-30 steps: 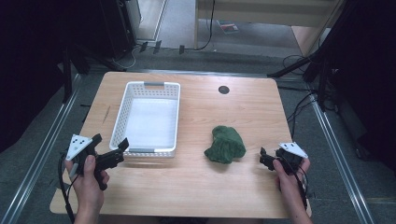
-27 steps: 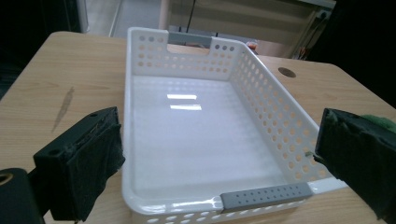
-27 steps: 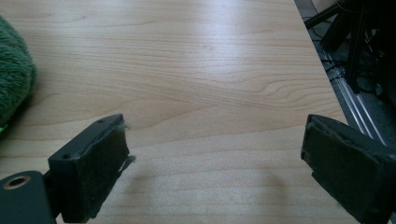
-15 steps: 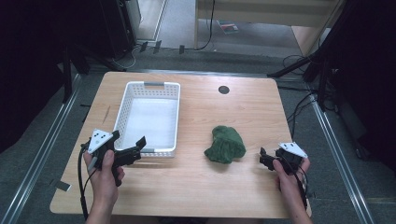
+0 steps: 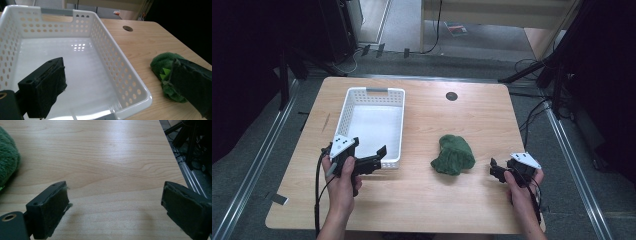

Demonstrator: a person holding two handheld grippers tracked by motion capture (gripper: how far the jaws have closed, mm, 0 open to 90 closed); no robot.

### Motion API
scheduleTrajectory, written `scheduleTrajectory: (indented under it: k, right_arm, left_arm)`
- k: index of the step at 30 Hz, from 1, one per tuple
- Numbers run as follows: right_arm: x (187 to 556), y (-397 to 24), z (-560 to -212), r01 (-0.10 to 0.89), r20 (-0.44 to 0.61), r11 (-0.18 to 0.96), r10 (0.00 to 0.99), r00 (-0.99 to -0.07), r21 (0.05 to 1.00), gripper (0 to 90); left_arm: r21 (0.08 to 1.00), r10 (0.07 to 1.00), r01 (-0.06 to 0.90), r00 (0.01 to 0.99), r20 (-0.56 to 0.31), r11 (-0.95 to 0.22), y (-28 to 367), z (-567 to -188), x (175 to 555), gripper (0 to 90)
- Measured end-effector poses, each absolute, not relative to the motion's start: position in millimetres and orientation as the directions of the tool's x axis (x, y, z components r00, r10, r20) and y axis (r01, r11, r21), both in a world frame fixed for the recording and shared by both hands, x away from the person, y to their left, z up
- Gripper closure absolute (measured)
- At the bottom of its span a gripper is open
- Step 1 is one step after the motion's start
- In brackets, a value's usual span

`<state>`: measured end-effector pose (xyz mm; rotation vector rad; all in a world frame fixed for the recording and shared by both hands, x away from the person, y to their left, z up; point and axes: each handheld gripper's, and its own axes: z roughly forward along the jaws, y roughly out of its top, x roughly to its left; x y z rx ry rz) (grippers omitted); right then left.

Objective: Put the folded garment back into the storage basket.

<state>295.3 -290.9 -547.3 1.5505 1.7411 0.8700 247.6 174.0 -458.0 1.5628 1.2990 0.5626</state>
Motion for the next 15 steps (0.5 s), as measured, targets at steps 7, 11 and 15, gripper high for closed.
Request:
scheduleTrajectory:
  k: [7, 11, 15]
  right_arm:
    - [295.1, -290.8, -547.2, 0.573, -0.029, 0.077, 0.995, -0.092, 0.816, 7.8]
    - [295.1, -290.9, -547.2, 0.573, -0.027, 0.076, 0.995, -0.093, 0.816, 7.7]
    - [295.2, -291.1, -547.2, 0.574, -0.027, 0.077, 0.995, -0.095, 0.815, 7.8]
  left_arm:
    - [0.882, 0.909, 0.469, 0.348, -0.231, 0.044, 154.5, -459.5, 253.6, 1.9]
    - [0.88, 0.905, 0.475, 0.363, -0.222, 0.025, 141.8, -460.4, 257.2, 1.9]
    - [0.877, 0.898, 0.48, 0.382, -0.217, 0.008, 129.8, -460.6, 260.4, 1.9]
